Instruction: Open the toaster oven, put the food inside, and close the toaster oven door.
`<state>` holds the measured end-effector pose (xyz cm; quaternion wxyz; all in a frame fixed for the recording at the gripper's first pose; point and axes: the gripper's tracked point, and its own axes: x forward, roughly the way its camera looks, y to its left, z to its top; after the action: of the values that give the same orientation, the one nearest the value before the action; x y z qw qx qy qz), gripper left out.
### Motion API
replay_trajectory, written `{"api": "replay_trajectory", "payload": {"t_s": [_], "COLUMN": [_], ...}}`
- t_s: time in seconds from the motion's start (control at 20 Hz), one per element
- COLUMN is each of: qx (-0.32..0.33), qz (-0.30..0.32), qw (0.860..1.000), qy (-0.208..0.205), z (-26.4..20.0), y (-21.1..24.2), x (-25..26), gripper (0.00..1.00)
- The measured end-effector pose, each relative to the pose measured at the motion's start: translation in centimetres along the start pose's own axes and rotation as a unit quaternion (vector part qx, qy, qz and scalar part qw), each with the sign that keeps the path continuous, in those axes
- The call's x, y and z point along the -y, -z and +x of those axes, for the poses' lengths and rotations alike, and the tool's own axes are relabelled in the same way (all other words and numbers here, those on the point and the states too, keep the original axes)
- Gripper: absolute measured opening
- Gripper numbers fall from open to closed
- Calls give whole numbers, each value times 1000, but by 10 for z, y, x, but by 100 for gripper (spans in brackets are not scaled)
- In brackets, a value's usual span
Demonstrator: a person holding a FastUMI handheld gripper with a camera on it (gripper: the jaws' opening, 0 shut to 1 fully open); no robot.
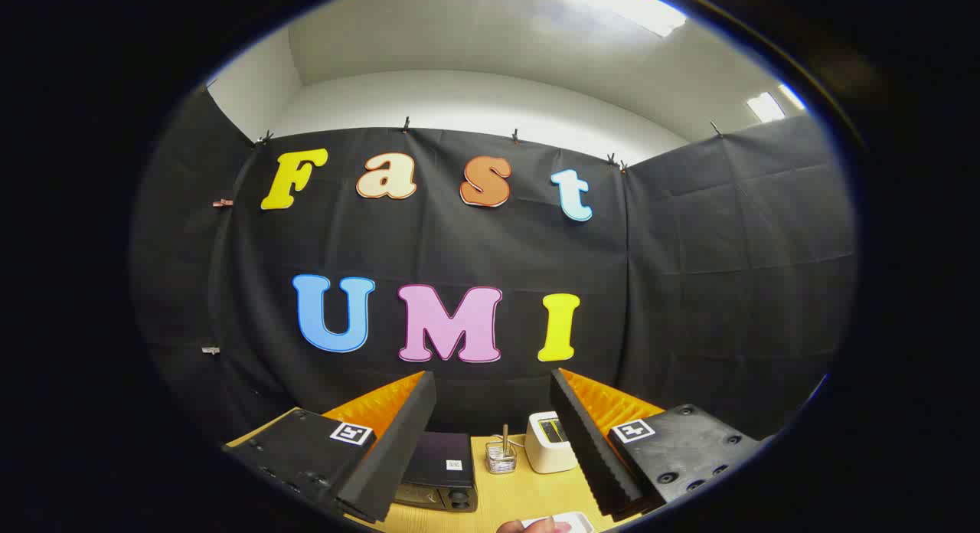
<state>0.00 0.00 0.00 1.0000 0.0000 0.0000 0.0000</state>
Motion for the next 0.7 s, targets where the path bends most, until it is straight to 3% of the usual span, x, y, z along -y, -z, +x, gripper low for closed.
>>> {"api": "replay_trajectory", "payload": {"t_s": [0.7], "qx": [-2], "qz": [-9], "qw": [1000], "qy": [1], "z": [3], "y": [6], "x": [-3], "gripper": [97]}}
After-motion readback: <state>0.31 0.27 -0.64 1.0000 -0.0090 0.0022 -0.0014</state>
